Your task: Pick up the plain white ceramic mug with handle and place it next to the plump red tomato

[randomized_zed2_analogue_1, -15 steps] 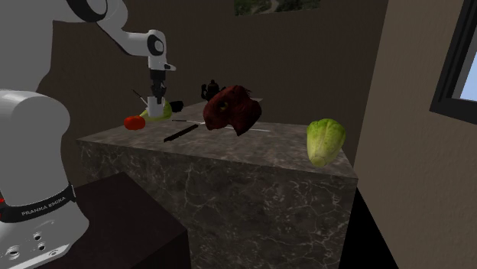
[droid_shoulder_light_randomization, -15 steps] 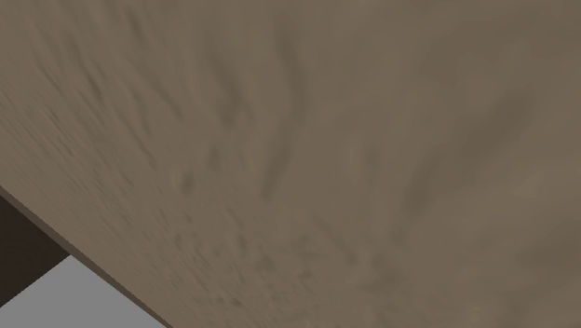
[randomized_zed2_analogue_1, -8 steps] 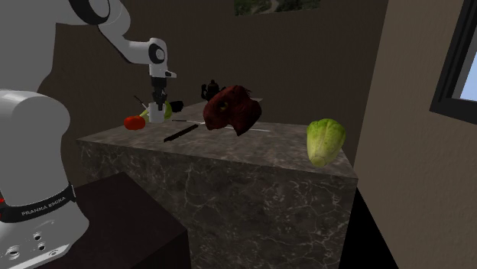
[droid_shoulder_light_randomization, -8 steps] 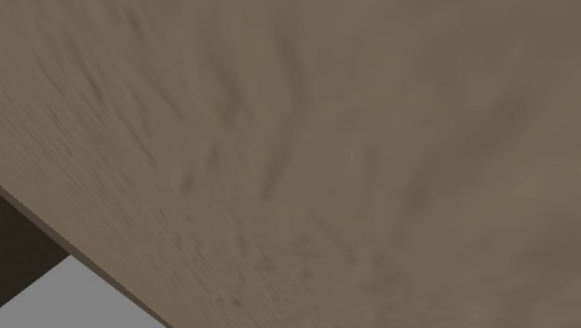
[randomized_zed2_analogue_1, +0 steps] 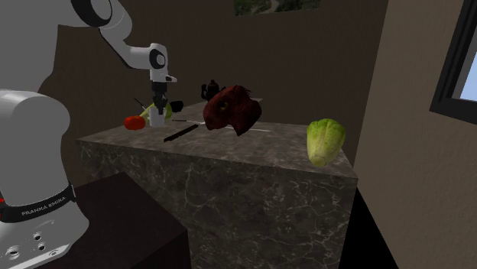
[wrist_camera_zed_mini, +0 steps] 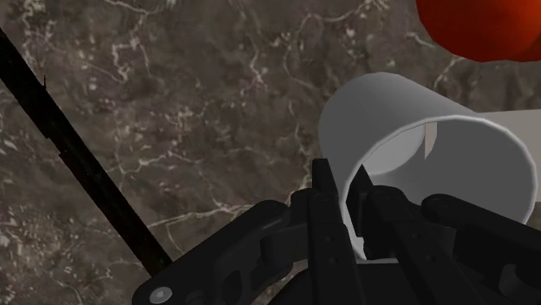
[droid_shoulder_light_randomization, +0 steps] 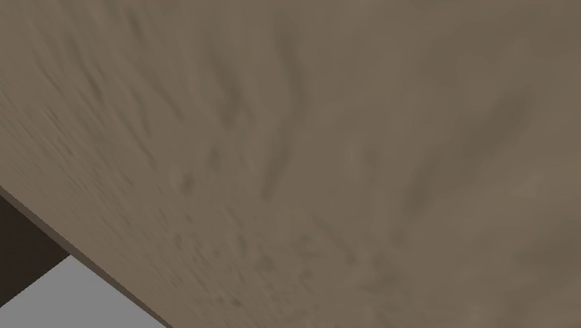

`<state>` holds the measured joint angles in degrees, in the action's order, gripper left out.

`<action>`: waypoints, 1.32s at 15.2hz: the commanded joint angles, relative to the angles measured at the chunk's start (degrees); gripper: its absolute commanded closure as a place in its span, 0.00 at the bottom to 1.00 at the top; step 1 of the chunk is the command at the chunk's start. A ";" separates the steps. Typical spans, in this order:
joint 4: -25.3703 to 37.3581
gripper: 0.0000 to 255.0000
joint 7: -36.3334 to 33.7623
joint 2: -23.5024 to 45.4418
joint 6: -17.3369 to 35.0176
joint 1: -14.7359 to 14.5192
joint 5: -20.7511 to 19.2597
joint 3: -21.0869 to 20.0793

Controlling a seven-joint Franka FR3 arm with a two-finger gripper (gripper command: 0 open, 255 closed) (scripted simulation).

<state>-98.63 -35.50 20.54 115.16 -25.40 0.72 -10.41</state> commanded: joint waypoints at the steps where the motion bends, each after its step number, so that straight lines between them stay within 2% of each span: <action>1: -0.02 1.00 0.00 0.03 0.02 0.02 -0.01 0.02; 3: -0.02 1.00 0.00 0.03 0.02 0.02 -0.01 0.02; 4: -0.03 0.00 0.00 0.02 0.03 0.02 -0.01 0.02; 9: -0.02 0.00 0.00 0.03 0.02 0.01 -0.01 0.02; 13: 5.13 0.00 0.14 -1.56 -6.71 0.26 0.22 0.00; 20: 5.13 0.00 0.14 -1.56 -6.71 0.25 0.23 0.01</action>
<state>-93.51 -35.36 18.98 108.46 -25.12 0.93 -10.36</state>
